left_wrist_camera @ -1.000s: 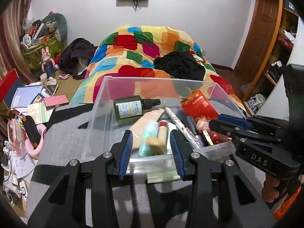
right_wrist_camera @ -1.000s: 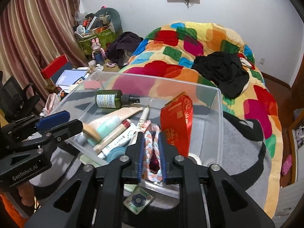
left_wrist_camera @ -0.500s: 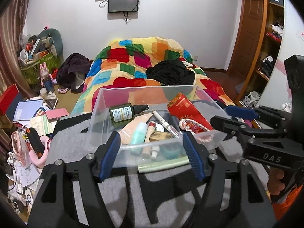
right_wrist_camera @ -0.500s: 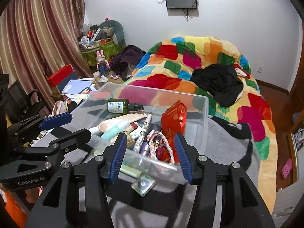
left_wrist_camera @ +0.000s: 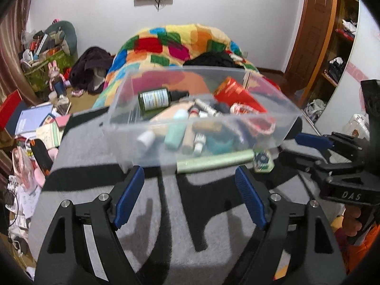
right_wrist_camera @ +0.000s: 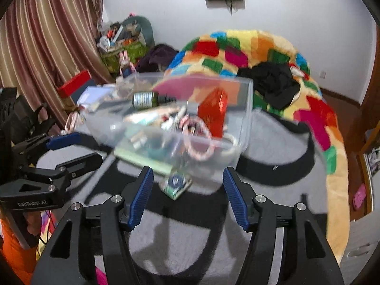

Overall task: Organize objects
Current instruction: 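Grasp the green square box with the right tool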

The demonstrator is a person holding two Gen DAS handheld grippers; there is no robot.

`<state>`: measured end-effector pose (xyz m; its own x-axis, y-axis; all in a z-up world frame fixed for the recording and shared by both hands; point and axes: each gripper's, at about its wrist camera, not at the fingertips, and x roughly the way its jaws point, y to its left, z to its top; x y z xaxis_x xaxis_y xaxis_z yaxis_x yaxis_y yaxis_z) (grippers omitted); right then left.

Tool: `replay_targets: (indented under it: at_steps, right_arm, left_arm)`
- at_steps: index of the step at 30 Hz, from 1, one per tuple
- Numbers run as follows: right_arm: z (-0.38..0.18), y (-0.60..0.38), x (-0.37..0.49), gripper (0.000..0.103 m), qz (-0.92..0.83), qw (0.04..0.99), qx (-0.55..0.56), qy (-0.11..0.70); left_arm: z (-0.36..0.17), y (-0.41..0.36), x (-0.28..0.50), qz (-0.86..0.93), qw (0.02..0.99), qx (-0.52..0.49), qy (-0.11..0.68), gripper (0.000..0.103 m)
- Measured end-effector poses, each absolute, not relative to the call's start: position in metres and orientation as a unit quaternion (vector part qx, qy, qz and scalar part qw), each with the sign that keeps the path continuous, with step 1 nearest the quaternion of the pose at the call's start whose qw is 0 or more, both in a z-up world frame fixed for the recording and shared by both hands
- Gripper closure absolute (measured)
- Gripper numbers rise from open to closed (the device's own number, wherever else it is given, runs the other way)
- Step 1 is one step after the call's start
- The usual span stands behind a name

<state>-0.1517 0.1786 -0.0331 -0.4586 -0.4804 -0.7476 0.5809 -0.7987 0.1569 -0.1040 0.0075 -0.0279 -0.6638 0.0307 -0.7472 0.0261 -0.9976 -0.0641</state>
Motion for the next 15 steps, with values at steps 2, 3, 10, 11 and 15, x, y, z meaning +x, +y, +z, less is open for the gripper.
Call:
replay_targets:
  at_steps: [2,3,10,11,15]
  right_arm:
    - [-0.043,0.172,-0.153,0.046,-0.842,0.317,0.431,0.061]
    - [-0.048,0.167,-0.155,0.046,-0.838,0.319,0.439,0.062]
    - [-0.062,0.156,-0.16,0.057,-0.831,0.309,0.455,0.077]
    - [-0.064,0.158,-0.161,0.064,-0.829,0.309,0.459,0.078]
    - [-0.064,0.163,-0.16,0.075,-0.83,0.314,0.455,0.074]
  left_arm:
    - [-0.035,0.005,-0.106,0.907,0.001,-0.421,-0.036,0.024]
    - [-0.037,0.005,-0.107,0.905,0.002,-0.424,-0.037,0.024]
    - [-0.049,0.008,-0.133,0.89,0.026,-0.454,-0.035,0.024]
    - [-0.052,0.01,-0.137,0.887,0.029,-0.459,-0.033,0.024]
    - [-0.064,0.02,-0.147,0.877,0.039,-0.478,-0.023,0.027]
